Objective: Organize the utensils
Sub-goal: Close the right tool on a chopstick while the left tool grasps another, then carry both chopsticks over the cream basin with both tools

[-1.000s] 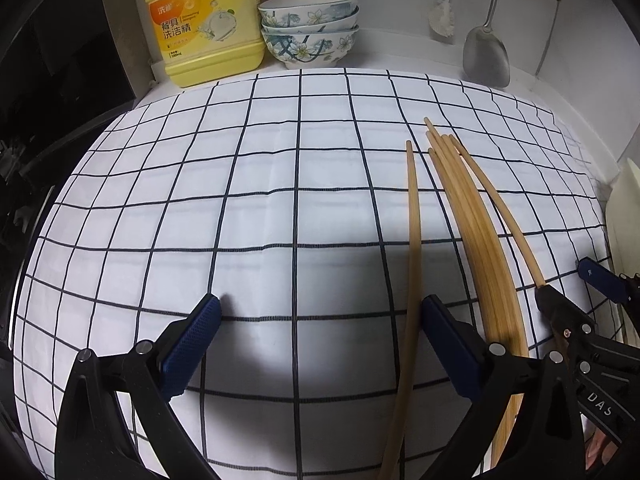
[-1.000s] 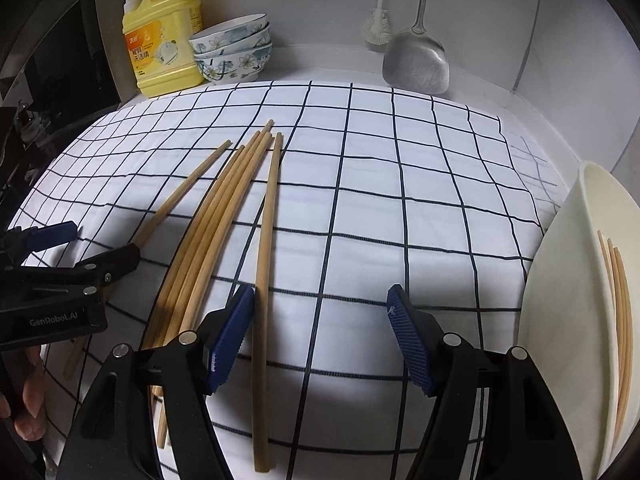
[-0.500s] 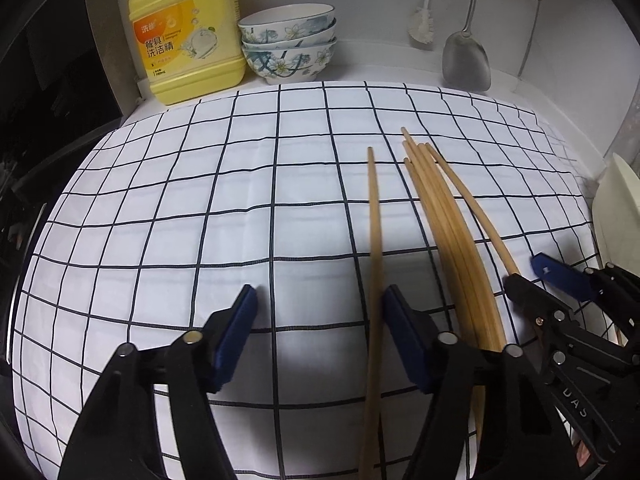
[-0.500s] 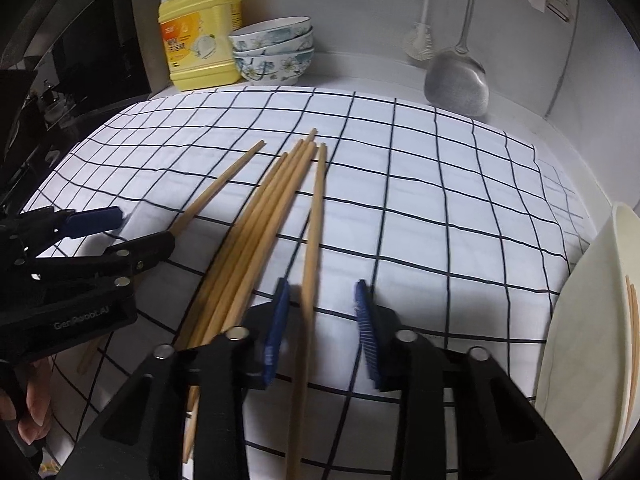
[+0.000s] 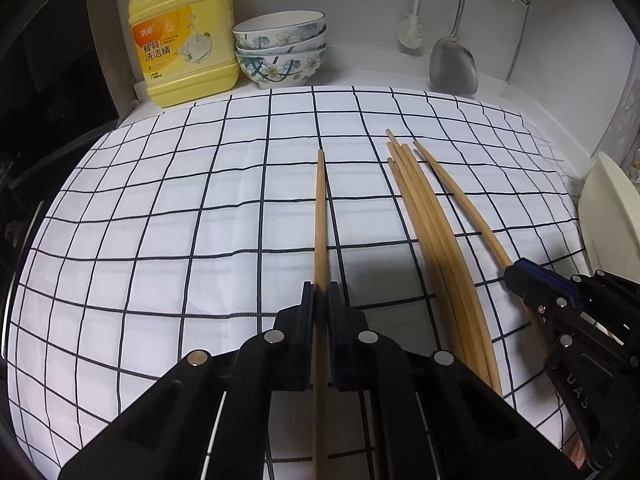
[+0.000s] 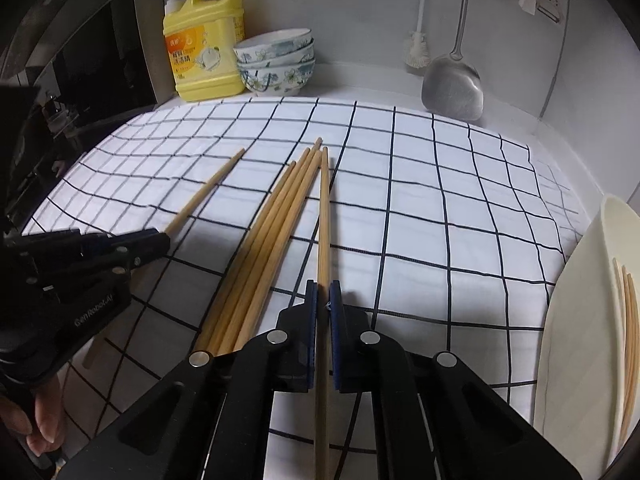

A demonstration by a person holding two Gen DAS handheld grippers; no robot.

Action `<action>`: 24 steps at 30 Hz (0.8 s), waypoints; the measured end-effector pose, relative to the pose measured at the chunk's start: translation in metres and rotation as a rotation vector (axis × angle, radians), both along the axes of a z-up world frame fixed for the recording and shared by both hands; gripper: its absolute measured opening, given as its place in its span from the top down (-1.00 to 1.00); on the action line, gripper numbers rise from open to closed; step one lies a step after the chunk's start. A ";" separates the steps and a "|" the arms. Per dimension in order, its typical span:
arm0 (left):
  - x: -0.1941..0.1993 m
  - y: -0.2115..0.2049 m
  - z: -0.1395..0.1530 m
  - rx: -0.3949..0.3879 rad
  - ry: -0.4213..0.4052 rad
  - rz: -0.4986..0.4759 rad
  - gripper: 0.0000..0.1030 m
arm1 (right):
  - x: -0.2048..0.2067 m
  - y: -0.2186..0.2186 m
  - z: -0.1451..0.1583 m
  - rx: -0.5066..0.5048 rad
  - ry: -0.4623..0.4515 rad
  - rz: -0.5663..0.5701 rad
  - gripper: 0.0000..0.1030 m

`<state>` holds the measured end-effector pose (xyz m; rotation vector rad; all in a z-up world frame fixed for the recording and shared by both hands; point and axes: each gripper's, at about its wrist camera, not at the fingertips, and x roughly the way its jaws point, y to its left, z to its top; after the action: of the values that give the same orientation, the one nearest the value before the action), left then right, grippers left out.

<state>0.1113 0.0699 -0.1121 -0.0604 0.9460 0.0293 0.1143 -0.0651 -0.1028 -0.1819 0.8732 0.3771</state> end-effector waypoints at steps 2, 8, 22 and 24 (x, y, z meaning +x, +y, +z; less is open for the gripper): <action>-0.004 0.002 0.002 -0.014 -0.003 -0.001 0.86 | -0.003 -0.001 0.006 0.020 -0.009 0.000 0.88; -0.014 0.002 0.020 -0.043 -0.036 -0.008 0.86 | -0.014 -0.007 0.025 0.061 -0.043 -0.018 0.88; -0.022 -0.060 0.078 -0.087 -0.137 -0.147 0.86 | -0.048 -0.082 0.084 0.136 -0.167 -0.193 0.88; -0.023 -0.075 0.083 -0.094 -0.145 -0.181 0.86 | -0.054 -0.097 0.090 0.142 -0.178 -0.226 0.88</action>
<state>0.0886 -0.0049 -0.0287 -0.0625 0.8041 -0.1842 0.0601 -0.1625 -0.0128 0.0150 0.6801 0.2070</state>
